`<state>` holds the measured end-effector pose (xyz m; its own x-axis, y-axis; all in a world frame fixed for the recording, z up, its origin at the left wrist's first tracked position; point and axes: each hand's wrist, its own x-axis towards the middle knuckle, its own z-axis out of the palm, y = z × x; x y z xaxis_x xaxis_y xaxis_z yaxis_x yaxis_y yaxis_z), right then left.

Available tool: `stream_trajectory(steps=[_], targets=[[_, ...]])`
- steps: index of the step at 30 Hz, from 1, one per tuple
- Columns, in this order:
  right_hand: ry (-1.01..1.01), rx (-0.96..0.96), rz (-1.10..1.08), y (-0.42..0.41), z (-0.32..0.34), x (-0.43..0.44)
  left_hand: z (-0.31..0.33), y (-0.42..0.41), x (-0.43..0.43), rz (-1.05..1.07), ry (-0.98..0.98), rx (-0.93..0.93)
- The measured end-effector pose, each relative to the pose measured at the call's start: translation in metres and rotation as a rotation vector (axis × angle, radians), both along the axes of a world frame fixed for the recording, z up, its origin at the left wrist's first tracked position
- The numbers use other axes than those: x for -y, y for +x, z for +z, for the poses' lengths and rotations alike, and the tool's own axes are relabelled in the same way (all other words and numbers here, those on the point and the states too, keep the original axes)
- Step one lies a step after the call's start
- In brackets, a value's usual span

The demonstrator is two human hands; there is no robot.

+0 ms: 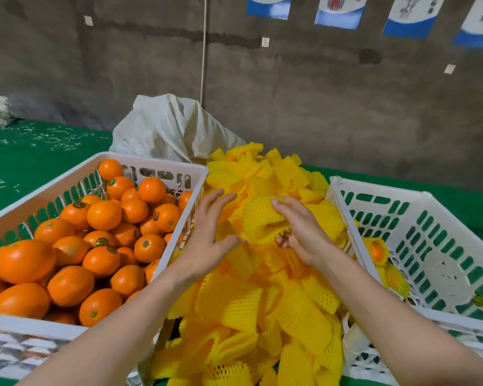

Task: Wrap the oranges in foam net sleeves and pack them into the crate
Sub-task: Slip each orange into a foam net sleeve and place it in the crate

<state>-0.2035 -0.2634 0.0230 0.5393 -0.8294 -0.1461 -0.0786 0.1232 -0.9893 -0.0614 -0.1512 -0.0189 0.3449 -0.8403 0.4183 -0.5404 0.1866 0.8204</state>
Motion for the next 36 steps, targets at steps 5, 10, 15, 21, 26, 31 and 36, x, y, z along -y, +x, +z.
stream_trajectory(steps=[5, 10, 15, 21, 26, 31, 36], targets=[[-0.121, -0.067, 0.162, 0.008, -0.009, -0.017, 0.000, 0.000, 0.003, -0.015, 0.090, -0.058], [-0.405, -0.081, 0.213, 0.010, -0.016, -0.018, 0.004, 0.009, 0.004, 0.000, 0.078, -0.585], [-0.030, 0.089, 0.226, 0.003, -0.013, -0.012, 0.012, 0.013, 0.006, -0.090, 0.073, -1.137], [0.223, 0.270, 0.294, 0.006, -0.016, -0.013, 0.018, 0.014, 0.007, -0.228, 0.036, -1.519], [0.352, 0.347, 0.384, 0.011, -0.017, -0.024, 0.014, 0.015, 0.007, -0.161, 0.176, -1.358], [0.609, 0.483, 0.390, 0.009, -0.013, -0.028, 0.011, 0.013, 0.008, -0.238, 0.208, -1.203], [0.501, 0.450, 0.367, 0.006, -0.012, -0.031, 0.007, 0.012, 0.009, -0.199, 0.179, -1.039]])
